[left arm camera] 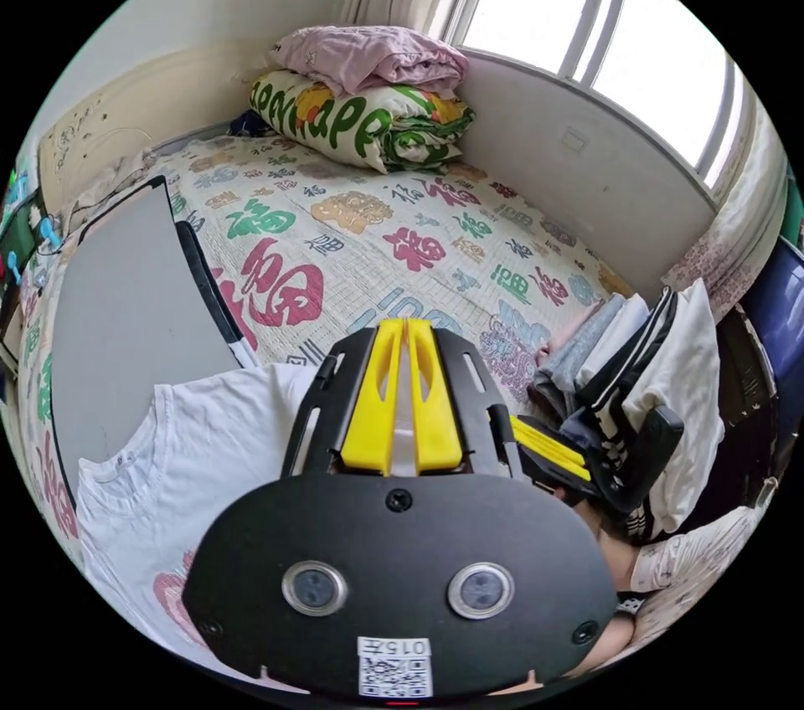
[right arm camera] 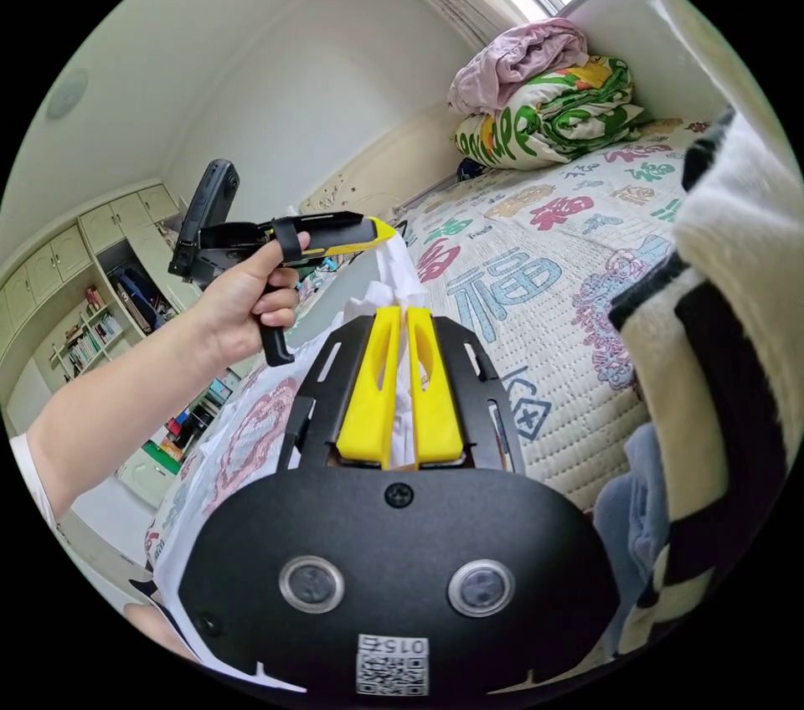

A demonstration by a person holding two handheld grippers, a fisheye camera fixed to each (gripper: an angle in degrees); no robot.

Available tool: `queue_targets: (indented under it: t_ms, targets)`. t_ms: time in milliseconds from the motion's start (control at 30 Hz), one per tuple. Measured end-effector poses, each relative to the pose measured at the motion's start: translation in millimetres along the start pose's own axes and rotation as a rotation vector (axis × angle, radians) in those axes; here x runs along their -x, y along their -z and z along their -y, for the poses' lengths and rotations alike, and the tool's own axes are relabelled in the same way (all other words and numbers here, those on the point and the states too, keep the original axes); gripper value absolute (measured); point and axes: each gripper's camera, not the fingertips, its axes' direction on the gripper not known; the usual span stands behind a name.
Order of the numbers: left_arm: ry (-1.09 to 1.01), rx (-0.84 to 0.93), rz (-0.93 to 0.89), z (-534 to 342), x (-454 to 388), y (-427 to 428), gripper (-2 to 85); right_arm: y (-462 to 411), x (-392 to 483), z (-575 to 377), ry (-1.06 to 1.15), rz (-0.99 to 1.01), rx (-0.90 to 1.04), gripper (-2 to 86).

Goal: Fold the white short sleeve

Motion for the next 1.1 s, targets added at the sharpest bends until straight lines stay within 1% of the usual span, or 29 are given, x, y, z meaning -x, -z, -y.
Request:
queue_targets:
  t_ms: [100, 167, 267, 300, 333, 367, 433, 567, 667, 733, 800, 933, 1000, 1067, 1100]
  targets:
    - [-0.029, 0.007, 0.076, 16.0, -11.8, -15.0, -0.1, -11.6, -13.0, 6.7, -0.012, -0.032, 0.023, 0.5]
    - [-0.015, -0.006, 0.095, 21.5, -11.0, -19.8, -0.1, -19.6, -23.5, 12.4, -0.019, -0.032, 0.029, 0.5]
    - [0.003, 0.011, -0.004, 25.3, -6.2, -34.5, 0.7, -28.3, -34.8, 18.6, -0.019, -0.028, 0.027, 0.5]
    - [0.015, 0.057, -0.088, 25.0, -3.0, -47.5, 1.4, -29.7, -37.0, 19.9, -0.018, -0.026, 0.026, 0.5]
    - [0.022, 0.075, -0.123, 23.9, -1.8, -53.7, 3.6, -32.4, -41.8, 22.3, -0.017, -0.021, 0.024, 0.5]
    - [0.053, 0.098, -0.156, 19.8, 0.7, -64.2, 8.0, -34.7, -47.4, 24.8, -0.019, -0.019, 0.023, 0.5]
    - [0.065, 0.125, -0.168, 11.3, -0.2, -80.2, 14.0, -37.6, -55.2, 28.1, -0.019, -0.016, 0.021, 0.5]
    - [0.041, 0.137, -0.115, 10.9, -12.7, -99.2, 14.6, -42.4, -70.9, 33.5, -0.005, -0.020, 0.017, 0.5]
    - [0.049, 0.121, -0.196, 22.4, -24.2, -111.8, 16.0, -43.7, -85.6, 35.8, -0.003, -0.017, 0.016, 0.5]
    - [0.035, 0.190, -0.233, 32.5, -35.9, -130.1, 17.0, -43.2, -95.3, 36.0, -0.005, -0.014, 0.014, 0.5]
    - [-0.007, 0.299, -0.184, 40.5, -58.5, -156.3, 16.8, -42.6, -104.9, 35.5, -0.007, -0.014, 0.014, 0.5]
    - [-0.062, 0.404, -0.141, 41.5, -91.4, -189.0, 14.4, -37.8, -130.2, 31.9, -0.013, -0.008, 0.014, 0.5]
    - [-0.096, 0.463, -0.091, 34.7, -108.6, -205.2, 10.1, -34.8, -142.3, 29.3, -0.020, -0.005, 0.018, 0.5]
    - [-0.116, 0.449, -0.058, 28.6, -118.6, -201.6, 6.1, -29.0, -158.4, 24.1, -0.026, 0.001, 0.021, 0.5]
    - [-0.113, 0.396, -0.036, 24.8, -122.0, -187.2, 3.6, -26.8, -162.3, 22.5, -0.025, 0.004, 0.020, 0.5]
